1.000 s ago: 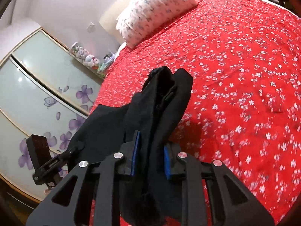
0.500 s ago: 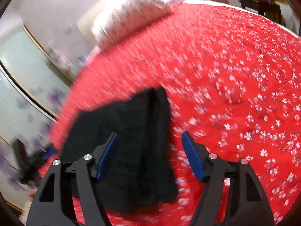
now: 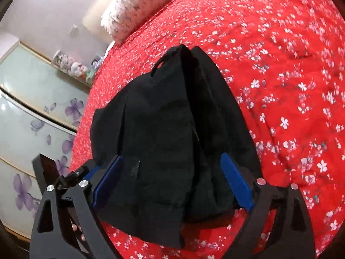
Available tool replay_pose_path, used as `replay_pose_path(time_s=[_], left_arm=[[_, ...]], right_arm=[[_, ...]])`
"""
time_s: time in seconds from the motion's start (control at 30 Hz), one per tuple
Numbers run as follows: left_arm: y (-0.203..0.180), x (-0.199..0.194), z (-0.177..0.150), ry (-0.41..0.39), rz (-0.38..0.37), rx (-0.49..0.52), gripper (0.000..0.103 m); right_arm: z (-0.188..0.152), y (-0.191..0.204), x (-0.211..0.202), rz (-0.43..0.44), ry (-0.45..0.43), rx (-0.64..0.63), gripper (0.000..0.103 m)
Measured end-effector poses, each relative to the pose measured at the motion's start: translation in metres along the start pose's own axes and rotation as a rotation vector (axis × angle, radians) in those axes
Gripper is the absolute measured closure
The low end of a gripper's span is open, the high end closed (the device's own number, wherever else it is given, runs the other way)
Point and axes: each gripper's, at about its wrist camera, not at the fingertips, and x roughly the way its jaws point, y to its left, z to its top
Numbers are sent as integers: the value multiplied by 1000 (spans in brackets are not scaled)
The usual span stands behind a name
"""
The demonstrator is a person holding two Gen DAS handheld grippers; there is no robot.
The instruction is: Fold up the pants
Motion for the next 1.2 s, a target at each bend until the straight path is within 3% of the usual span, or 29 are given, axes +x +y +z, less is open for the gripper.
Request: replay_pose_path(time_s=[0.07, 0.1, 0.2, 0.3, 0.37, 0.5, 0.6, 0.77, 1.03, 1.2], left_arm=[[-4, -13, -3, -23, -12, 5, 11], [-6, -27, -6, -54, -53, 0, 11], [-12, -72, -25, -192, -75, 45, 2], [-24, -115, -62, -361, -42, 128, 2], [-34, -130, -86, -409, -25, 190, 2], [-55, -138, -129, -372, 70, 244, 2], [-62, -149, -159, -406, 140, 252, 2], [-70, -156, -181, -437, 242, 290, 2], [-57, -152, -192, -409, 333, 272, 2], [-52, -152, -195, -418, 384, 286, 2]], right_arm=[[-3, 5, -11, 4, -11, -12, 10], [-7, 6, -22, 23, -38, -1, 10], [-23, 9, -66, 65, -183, -34, 10], [-51, 23, -96, 0, -294, -146, 8], [-81, 36, -107, -72, -352, -243, 5], [-133, 58, -106, -160, -418, -375, 4], [-162, 75, -107, -209, -448, -438, 1], [-200, 93, -114, -284, -527, -532, 1], [-223, 103, -107, -396, -553, -618, 1], [-223, 100, -102, -430, -546, -591, 1]])
